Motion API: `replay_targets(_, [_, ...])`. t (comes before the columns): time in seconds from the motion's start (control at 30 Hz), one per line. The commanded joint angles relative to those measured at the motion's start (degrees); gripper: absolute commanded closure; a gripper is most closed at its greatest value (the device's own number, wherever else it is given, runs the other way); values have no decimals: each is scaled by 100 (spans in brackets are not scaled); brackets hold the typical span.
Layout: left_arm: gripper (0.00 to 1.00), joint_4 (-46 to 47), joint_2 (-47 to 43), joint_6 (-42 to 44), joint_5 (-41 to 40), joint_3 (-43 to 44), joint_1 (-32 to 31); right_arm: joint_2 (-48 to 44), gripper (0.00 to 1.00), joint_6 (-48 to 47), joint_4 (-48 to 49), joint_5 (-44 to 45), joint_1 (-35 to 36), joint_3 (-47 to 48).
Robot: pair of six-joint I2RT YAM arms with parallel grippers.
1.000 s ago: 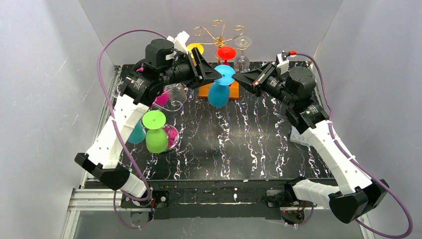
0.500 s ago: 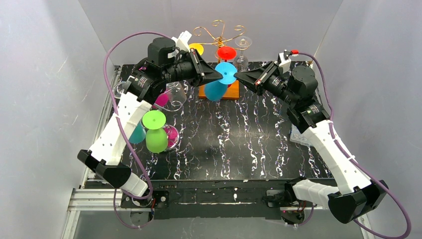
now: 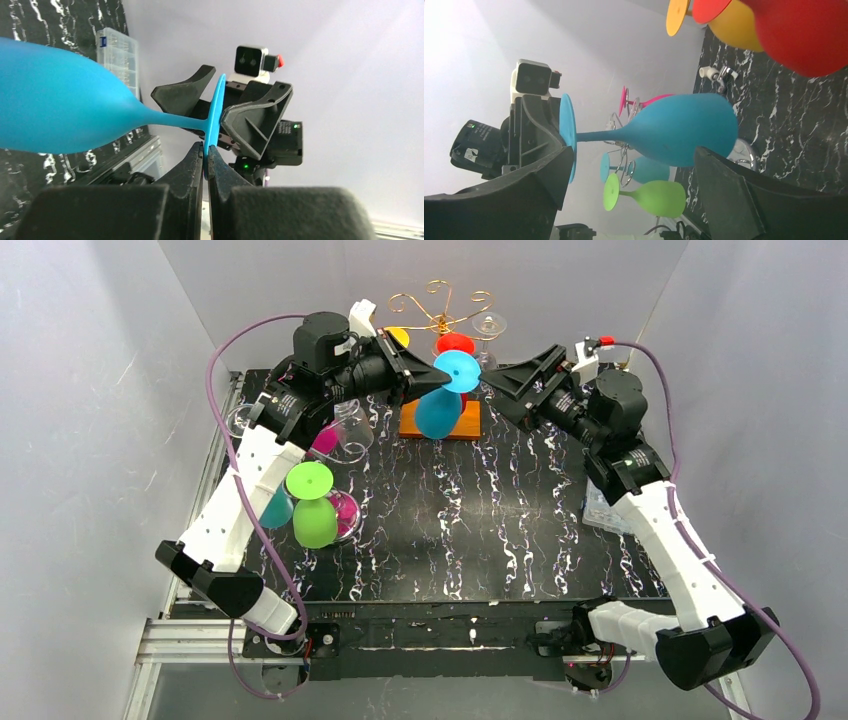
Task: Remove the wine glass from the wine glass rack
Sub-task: Place the wine glass at the center of the board.
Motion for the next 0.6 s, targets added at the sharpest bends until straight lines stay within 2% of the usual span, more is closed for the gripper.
replay_targets(0.0, [100, 706, -310, -1140, -480, -178, 47, -477, 2, -450, 197, 85, -217, -104])
replay_targets(0.27, [100, 1497, -675, -2680, -1079, -754, 57, -1169, 1, -293, 1501, 37, -268, -1210])
replay_targets(0.57, [100, 2155, -818, -3682, -1329, -1010, 43, -989, 2, 320, 3183, -329, -268, -1898])
